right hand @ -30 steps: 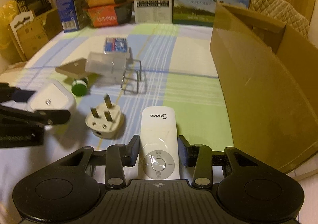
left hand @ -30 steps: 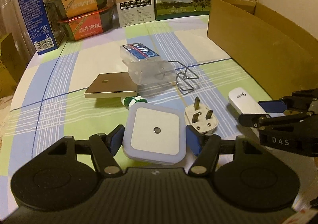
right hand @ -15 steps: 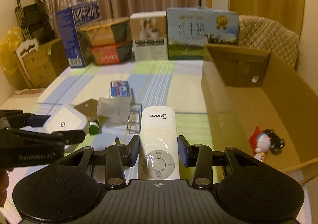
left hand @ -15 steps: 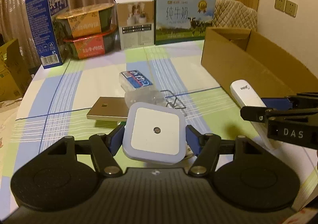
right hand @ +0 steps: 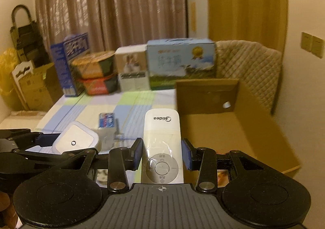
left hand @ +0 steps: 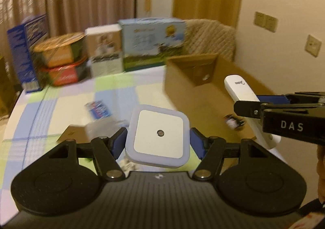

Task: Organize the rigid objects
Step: 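Carry the night light and remote with both grippers into the cardboard box, then open both grippers to drop the night light and remote in the box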

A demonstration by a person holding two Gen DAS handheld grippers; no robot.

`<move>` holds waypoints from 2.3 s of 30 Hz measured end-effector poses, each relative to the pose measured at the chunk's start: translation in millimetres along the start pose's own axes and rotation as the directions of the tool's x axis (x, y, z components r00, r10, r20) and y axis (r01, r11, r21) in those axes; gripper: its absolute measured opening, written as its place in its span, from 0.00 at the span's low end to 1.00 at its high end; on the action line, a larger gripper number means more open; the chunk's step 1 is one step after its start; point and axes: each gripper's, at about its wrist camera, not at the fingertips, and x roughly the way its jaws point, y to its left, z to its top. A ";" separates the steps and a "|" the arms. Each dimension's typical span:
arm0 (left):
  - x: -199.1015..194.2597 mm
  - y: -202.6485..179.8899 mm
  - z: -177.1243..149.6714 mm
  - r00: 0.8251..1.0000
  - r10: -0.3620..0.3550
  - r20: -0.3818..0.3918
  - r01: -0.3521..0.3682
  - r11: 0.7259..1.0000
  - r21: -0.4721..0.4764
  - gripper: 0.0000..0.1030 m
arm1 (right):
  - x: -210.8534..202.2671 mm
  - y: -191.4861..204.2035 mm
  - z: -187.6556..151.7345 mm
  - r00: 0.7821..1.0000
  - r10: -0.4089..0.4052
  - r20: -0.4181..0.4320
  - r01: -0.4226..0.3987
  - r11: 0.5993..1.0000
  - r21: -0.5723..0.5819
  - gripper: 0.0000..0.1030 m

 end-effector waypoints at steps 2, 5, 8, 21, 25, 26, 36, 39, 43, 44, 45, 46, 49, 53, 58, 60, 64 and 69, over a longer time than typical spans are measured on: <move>1.0 -15.8 11.9 1.000 -0.024 0.012 0.024 1.000 0.019 0.60 | -8.7 -18.9 9.3 0.999 -0.030 0.012 0.030 1.000 0.003 0.36; 6.2 -41.8 30.9 0.998 -0.057 0.027 0.056 0.997 0.051 0.61 | -17.2 -53.3 21.6 0.998 -0.065 0.010 0.065 0.997 0.035 0.36; 17.5 -66.6 46.5 0.995 -0.091 0.032 0.088 0.993 0.075 0.60 | -17.7 -83.6 30.5 0.995 -0.098 -0.003 0.098 0.994 0.053 0.36; 90.7 -118.9 54.3 0.990 -0.133 -0.057 0.139 0.981 0.132 0.61 | 6.9 -157.1 21.7 0.991 -0.115 -0.075 0.126 0.979 0.162 0.36; 103.8 -122.0 52.0 0.989 -0.131 -0.074 0.140 0.981 0.135 0.61 | 11.5 -164.1 18.4 0.990 -0.118 -0.082 0.131 0.976 0.177 0.36; 106.3 -121.9 51.8 0.989 -0.128 -0.079 0.137 0.982 0.132 0.62 | 12.1 -165.3 18.3 0.990 -0.116 -0.083 0.130 0.975 0.180 0.36; 91.0 -103.1 58.9 0.995 -0.100 -0.030 0.103 0.989 0.108 0.72 | 16.4 -162.8 18.3 0.990 -0.113 -0.089 0.127 0.976 0.177 0.36; 85.0 -94.3 59.3 0.996 -0.089 -0.023 0.091 0.990 0.105 0.73 | 16.9 -160.3 20.4 0.990 -0.112 -0.088 0.126 0.977 0.174 0.36; 80.8 -82.9 58.1 0.996 -0.080 -0.024 0.082 0.993 0.081 0.74 | 17.1 -154.6 22.9 0.990 -0.110 -0.084 0.123 0.979 0.165 0.36; 79.8 -81.3 57.9 0.997 -0.078 -0.024 0.080 0.993 0.082 0.74 | 17.4 -152.7 23.9 0.990 -0.111 -0.082 0.124 0.979 0.161 0.36; 78.6 -79.6 57.4 0.997 -0.077 -0.023 0.079 0.993 0.083 0.74 | 17.8 -151.0 25.0 0.990 -0.113 -0.081 0.124 0.980 0.156 0.36; 77.4 -78.2 57.1 0.997 -0.079 -0.022 0.080 0.993 0.082 0.74 | 18.5 -149.9 25.7 0.990 -0.113 -0.080 0.124 0.980 0.154 0.36; 74.9 -74.0 55.9 0.997 -0.079 -0.019 0.080 0.994 0.076 0.74 | 21.7 -146.7 25.0 0.990 -0.110 -0.083 0.121 0.981 0.151 0.36; 74.0 -69.1 53.9 0.997 -0.076 -0.020 0.077 0.994 0.072 0.74 | 27.3 -144.9 21.4 0.989 -0.113 -0.093 0.126 0.980 0.151 0.36; 71.8 -64.2 51.2 0.997 -0.069 -0.018 0.070 0.995 0.066 0.77 | 27.6 -150.9 22.0 0.994 -0.090 -0.054 0.099 0.975 0.197 0.40; 70.6 -62.4 49.5 0.998 -0.064 -0.015 0.064 0.996 0.066 0.78 | 22.4 -151.3 24.8 0.995 -0.093 -0.024 0.096 0.974 0.205 0.47; 68.1 -58.2 44.3 0.998 -0.053 -0.018 0.054 0.996 0.073 0.78 | 12.1 -146.1 29.8 0.996 -0.085 0.008 0.082 0.977 0.195 0.47; 58.7 -47.3 37.3 0.999 -0.042 -0.015 0.043 0.997 0.068 0.78 | 0.2 -133.6 33.9 0.997 -0.071 0.027 0.065 0.980 0.189 0.48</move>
